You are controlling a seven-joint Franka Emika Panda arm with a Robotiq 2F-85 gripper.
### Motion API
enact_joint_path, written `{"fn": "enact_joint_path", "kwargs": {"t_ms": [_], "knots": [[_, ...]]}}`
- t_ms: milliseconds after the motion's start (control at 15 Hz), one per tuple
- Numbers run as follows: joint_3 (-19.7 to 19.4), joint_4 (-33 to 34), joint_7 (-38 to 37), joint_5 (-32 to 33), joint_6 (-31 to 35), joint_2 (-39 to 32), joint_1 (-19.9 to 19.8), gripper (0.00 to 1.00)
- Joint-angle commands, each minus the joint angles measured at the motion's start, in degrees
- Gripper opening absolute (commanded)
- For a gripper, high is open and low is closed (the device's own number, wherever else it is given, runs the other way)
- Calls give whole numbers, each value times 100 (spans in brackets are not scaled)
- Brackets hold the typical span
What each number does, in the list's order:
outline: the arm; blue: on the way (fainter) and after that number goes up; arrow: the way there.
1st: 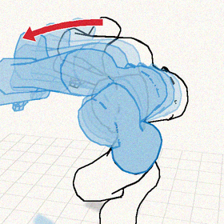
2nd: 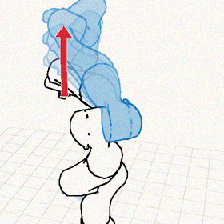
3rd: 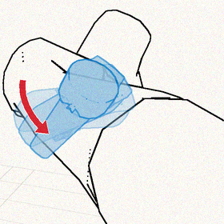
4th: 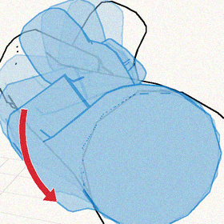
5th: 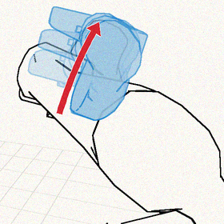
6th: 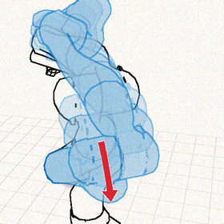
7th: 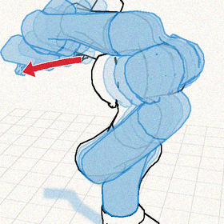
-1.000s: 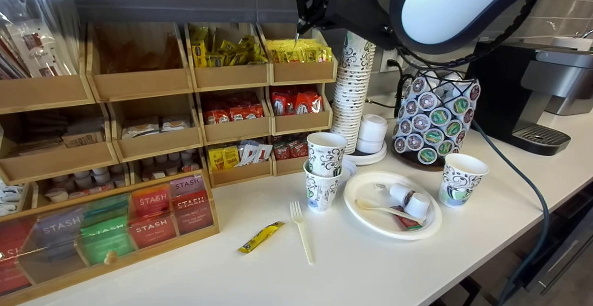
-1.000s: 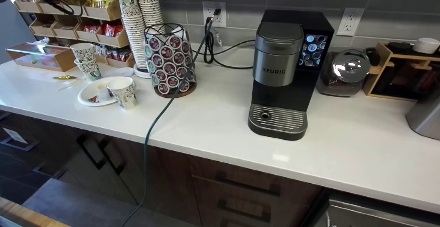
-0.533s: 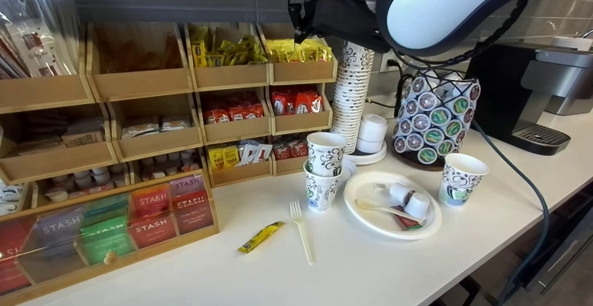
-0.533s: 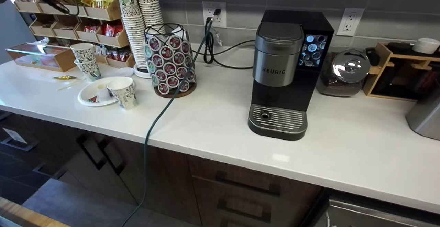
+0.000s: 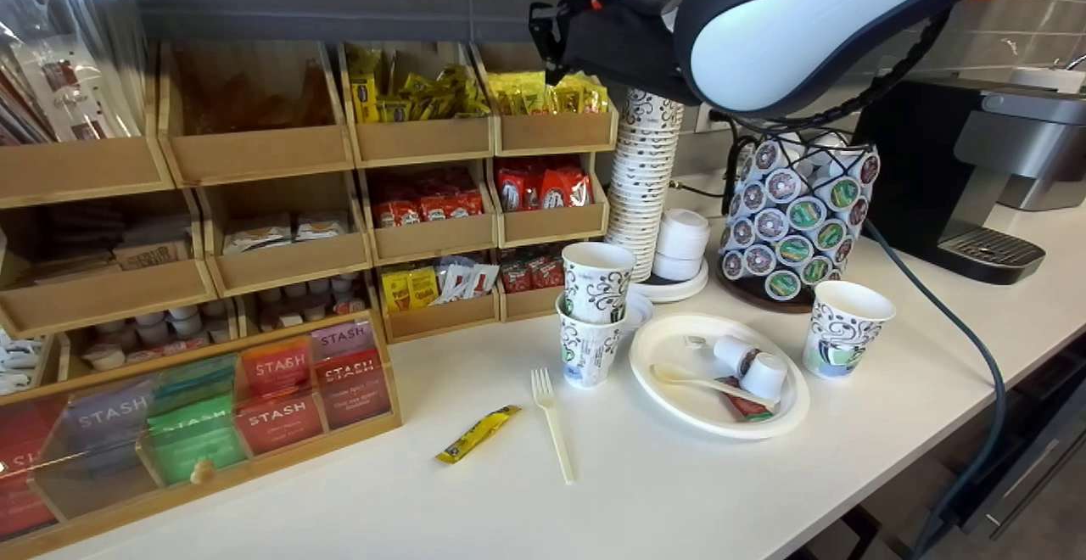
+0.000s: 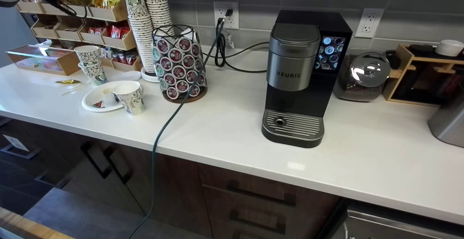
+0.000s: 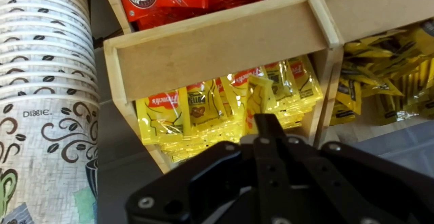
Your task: Move the yellow packet to the brown holder
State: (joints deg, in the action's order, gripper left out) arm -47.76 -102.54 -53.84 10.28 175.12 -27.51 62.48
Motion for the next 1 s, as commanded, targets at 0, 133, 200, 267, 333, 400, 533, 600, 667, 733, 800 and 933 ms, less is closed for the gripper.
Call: {"fn": "enact_joint_path", "kwargs": {"t_ms": [0, 133, 200, 267, 333, 400, 533, 600, 667, 733, 800, 933], "knots": [[-282, 197, -276, -15, -260, -319, 180, 0], [-236, 227, -303, -42, -231, -390, 144, 0], [-176, 247, -288, -58, -175, -421, 100, 0], [-155, 259, -289, -66, -137, -452, 85, 0], [-133, 285, -286, -74, -105, -483, 67, 0], [-145, 318, -214, -179, -102, -531, 78, 0], [-136, 367, -225, -244, -161, -563, 79, 26], [-148, 382, -225, -263, -169, -577, 88, 27], [-130, 385, -215, -293, -182, -559, 82, 32], [-135, 388, -223, -322, -182, -556, 86, 40], [-89, 376, -195, -356, -190, -518, 58, 47], [-18, 287, -153, -441, -179, -368, 33, 63]]}}
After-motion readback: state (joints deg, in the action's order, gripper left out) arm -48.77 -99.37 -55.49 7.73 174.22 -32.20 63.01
